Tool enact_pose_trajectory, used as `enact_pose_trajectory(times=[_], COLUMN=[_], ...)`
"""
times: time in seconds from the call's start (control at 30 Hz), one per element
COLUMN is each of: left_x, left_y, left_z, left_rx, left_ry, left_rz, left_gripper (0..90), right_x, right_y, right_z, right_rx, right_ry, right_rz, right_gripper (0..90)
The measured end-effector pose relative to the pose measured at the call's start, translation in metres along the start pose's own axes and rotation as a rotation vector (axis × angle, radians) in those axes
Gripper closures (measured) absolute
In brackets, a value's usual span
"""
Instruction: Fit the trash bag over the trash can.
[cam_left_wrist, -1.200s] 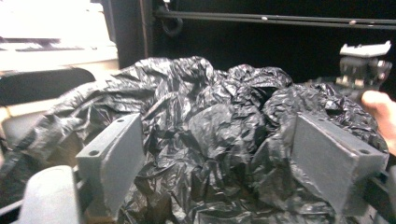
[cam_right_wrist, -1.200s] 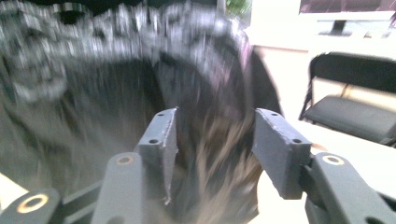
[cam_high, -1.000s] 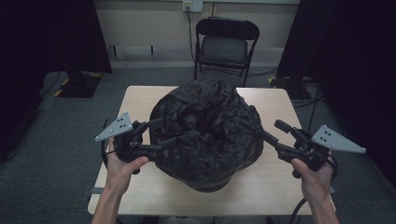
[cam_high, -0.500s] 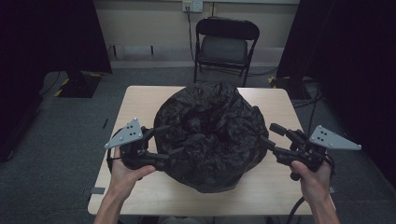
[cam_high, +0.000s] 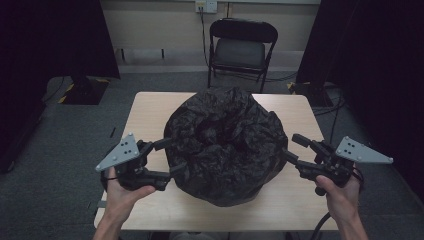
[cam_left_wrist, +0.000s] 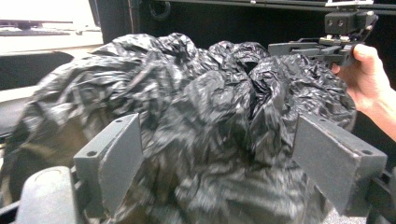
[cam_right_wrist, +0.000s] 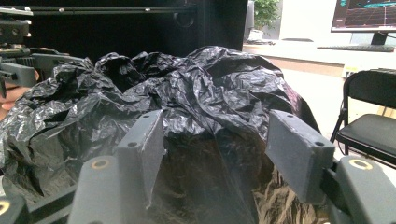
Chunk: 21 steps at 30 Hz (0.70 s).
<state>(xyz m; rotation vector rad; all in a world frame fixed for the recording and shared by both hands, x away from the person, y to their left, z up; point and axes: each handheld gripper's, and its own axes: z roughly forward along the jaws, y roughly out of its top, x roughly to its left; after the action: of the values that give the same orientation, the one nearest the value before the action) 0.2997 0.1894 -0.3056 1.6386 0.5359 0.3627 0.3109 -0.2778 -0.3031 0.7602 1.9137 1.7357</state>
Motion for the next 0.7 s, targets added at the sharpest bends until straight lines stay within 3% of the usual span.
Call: enact_pose_trajectory(times=[0.13,0.2,0.33,0.4,0.47,0.7], left_x=[0.011,0.016,0.027,0.035,0.043,0.045], left_y=[-0.002,-0.002,0.006,0.012,0.016,0.015], left_z=[-0.017,-0.016,-0.001,0.009,0.020,0.047], left_rx=[-0.006,-0.027,-0.043,-0.052,-0.052,-0.011], left_ry=[0.068,0.062,0.059,0.046,0.036,0.007], left_rz=[-0.030,-0.065,-0.082,-0.109,-0.147,-0.157], left_gripper=[16.0,15.8,16.1,16.3,16.2,16.2], right_x=[0.001,-0.001,-0.007,-0.009,-0.012,-0.022], right_y=[0.001,0.002,0.009,0.016,0.021,0.016], right_z=[0.003,0.007,0.014,0.018,0.024,0.052], right_rx=[0.001,-0.005,-0.053,-0.057,-0.047,0.047], right_ry=[0.001,0.014,-0.003,-0.019,-0.026,-0.009], right_rz=[0.014,0.038,0.064,0.062,0.067,0.113], right_gripper=[36.0,33.4,29.6,27.7,26.5,23.9])
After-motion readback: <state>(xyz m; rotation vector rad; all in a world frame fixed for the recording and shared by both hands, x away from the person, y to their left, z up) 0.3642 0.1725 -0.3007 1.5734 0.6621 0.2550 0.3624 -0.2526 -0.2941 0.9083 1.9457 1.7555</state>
